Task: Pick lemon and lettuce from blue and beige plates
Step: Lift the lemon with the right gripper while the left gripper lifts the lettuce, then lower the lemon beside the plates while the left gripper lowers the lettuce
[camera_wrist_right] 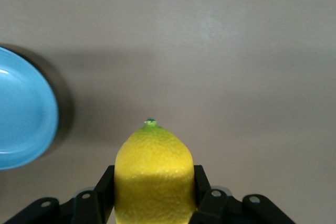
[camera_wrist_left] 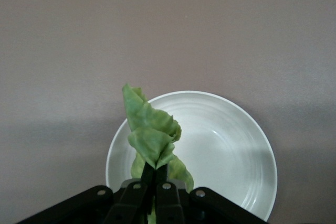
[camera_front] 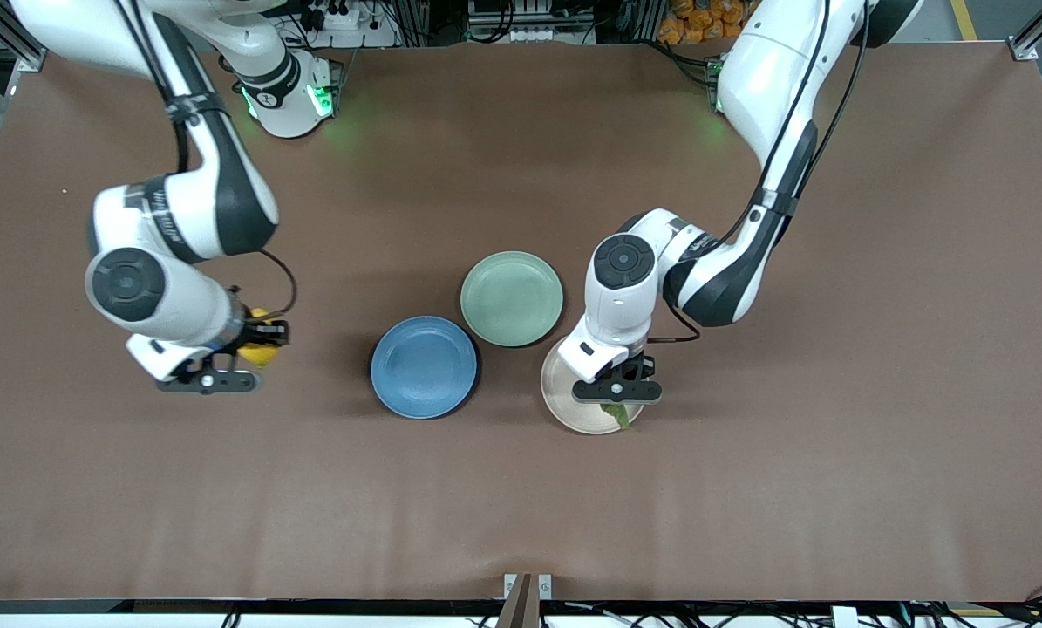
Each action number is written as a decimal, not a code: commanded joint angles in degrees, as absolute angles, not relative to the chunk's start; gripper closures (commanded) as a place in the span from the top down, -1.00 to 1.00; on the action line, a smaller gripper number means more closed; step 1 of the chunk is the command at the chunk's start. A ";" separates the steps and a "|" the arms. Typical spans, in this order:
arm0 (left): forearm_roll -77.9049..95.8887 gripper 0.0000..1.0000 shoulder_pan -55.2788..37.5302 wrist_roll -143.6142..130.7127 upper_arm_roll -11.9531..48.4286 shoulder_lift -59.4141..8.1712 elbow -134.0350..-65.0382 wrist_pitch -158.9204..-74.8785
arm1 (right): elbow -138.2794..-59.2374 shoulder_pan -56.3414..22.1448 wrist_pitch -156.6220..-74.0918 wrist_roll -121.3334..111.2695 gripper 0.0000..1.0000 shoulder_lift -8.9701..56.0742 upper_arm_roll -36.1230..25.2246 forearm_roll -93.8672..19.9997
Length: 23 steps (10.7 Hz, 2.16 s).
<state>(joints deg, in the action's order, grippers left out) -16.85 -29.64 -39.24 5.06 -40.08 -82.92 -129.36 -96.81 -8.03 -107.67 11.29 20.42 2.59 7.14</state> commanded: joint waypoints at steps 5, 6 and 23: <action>-12.25 -1.00 -20.85 -24.91 5.71 -33.67 -84.11 -126.56 | -104.84 -7.82 -113.00 1.24 -0.69 17.14 -3.34 5.45; -10.30 -1.00 -18.92 -21.65 5.71 -33.23 -84.02 -125.43 | -107.81 -7.82 -116.94 0.88 -0.71 16.53 -4.04 5.45; -2.64 1.00 -2.63 5.21 5.71 -30.85 -84.55 -108.98 | -124.28 -3.60 -146.34 -4.39 -0.73 22.85 -5.27 -1.39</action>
<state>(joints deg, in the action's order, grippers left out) -4.04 -1.97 6.60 5.72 -31.36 -84.24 -109.57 -123.81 -4.67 -145.33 -2.50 22.27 -5.69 1.78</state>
